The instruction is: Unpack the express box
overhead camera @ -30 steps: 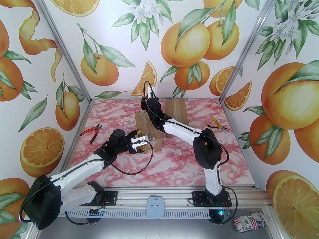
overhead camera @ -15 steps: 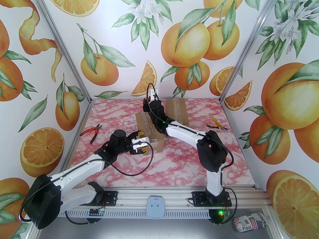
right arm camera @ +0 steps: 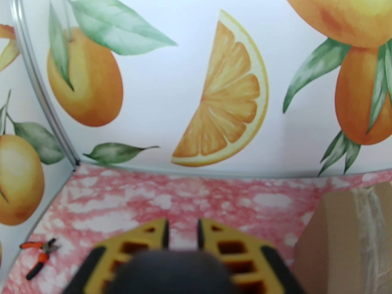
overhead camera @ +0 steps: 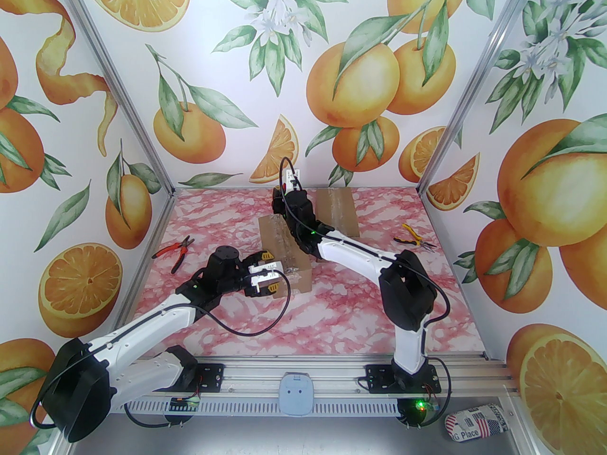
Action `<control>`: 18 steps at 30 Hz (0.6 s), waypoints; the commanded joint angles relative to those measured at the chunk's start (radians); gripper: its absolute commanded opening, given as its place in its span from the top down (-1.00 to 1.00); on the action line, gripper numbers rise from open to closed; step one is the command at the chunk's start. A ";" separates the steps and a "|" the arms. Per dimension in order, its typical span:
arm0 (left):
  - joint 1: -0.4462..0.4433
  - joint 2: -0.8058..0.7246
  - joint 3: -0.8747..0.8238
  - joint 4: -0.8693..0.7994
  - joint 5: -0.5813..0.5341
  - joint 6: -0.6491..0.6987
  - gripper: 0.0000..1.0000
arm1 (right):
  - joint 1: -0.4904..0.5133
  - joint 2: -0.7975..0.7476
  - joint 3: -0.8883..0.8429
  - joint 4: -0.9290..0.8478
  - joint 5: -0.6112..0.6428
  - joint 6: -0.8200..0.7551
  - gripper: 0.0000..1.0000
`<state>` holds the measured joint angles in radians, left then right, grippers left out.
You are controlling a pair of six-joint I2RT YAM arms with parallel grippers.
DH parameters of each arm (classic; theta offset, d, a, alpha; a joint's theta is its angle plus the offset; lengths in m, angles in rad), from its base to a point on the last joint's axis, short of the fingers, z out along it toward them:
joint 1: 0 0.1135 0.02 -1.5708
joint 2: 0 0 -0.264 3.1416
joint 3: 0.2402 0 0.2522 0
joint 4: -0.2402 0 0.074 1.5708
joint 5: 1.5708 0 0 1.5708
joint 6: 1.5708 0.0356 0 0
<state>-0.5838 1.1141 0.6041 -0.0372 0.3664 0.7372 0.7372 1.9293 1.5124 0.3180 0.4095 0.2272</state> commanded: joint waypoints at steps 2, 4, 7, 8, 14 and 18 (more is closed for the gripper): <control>-0.002 0.031 0.002 -0.163 -0.005 -0.057 -0.52 | 0.007 -0.079 0.018 0.028 -0.017 -0.034 1.00; -0.002 0.042 0.012 -0.174 -0.003 -0.064 -0.51 | 0.003 -0.082 0.025 0.027 -0.015 -0.038 0.99; -0.001 0.048 0.016 -0.178 -0.004 -0.068 -0.51 | -0.005 -0.084 0.036 0.027 -0.018 -0.030 0.99; -0.002 0.051 0.019 -0.185 -0.003 -0.070 -0.51 | -0.007 -0.081 0.040 0.022 -0.023 -0.024 1.00; -0.002 0.053 0.019 -0.196 -0.002 -0.076 -0.51 | -0.013 -0.039 0.036 0.006 -0.047 0.018 1.00; -0.004 0.056 0.019 -0.206 -0.004 -0.078 -0.50 | -0.025 -0.018 0.034 0.002 -0.055 0.039 1.00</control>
<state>-0.5838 1.1332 0.6376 -0.0757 0.3672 0.6960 0.7254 1.8893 1.5253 0.3145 0.3798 0.2371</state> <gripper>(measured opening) 0.755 0.214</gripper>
